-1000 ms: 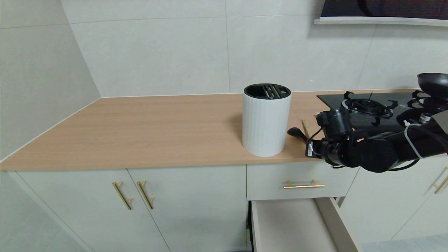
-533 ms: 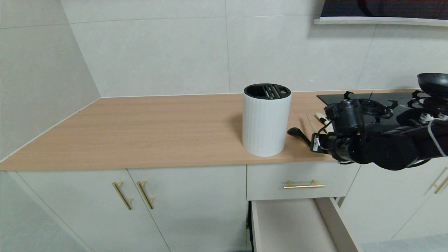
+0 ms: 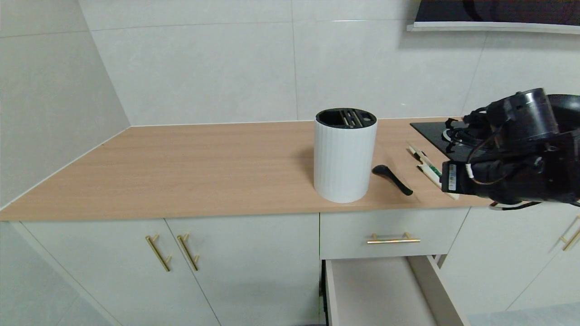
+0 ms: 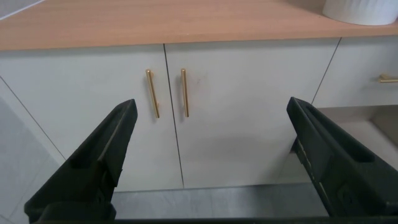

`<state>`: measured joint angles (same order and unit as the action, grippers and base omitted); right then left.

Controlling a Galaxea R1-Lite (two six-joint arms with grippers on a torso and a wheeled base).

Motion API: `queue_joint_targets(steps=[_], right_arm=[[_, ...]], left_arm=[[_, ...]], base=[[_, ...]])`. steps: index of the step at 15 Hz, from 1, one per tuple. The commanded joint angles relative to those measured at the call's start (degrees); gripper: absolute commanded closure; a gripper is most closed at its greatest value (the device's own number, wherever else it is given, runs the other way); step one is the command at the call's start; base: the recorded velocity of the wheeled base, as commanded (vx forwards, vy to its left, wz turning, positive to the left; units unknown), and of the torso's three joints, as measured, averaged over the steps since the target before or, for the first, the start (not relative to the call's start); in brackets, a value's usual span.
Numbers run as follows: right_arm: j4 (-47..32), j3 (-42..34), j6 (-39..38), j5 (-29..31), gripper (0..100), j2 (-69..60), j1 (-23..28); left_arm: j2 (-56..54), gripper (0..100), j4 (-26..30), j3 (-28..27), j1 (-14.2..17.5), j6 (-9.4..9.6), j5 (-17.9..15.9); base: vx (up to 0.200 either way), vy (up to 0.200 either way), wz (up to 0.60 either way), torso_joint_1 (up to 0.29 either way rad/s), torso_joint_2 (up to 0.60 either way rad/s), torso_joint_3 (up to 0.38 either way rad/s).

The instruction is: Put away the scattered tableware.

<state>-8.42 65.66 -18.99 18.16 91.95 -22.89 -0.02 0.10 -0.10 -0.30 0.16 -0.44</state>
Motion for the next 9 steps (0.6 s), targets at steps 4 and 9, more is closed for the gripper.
queue_joint_targets(steps=[4,9], right_arm=[[-20.40,3.69,4.23,-8.58,100,-15.75,-1.89],[-27.08,2.46,7.83,-13.15,100,-18.30,-4.88]], left_arm=[[0.02,0,-0.01,0.01,-0.05,0.02,0.00],[0.02,0,-0.01,0.01,-0.05,0.02,0.00]], base=[[0.000,0.000,0.00,0.000,0.00,0.000],[0.000,0.000,0.00,0.000,0.00,0.000]])
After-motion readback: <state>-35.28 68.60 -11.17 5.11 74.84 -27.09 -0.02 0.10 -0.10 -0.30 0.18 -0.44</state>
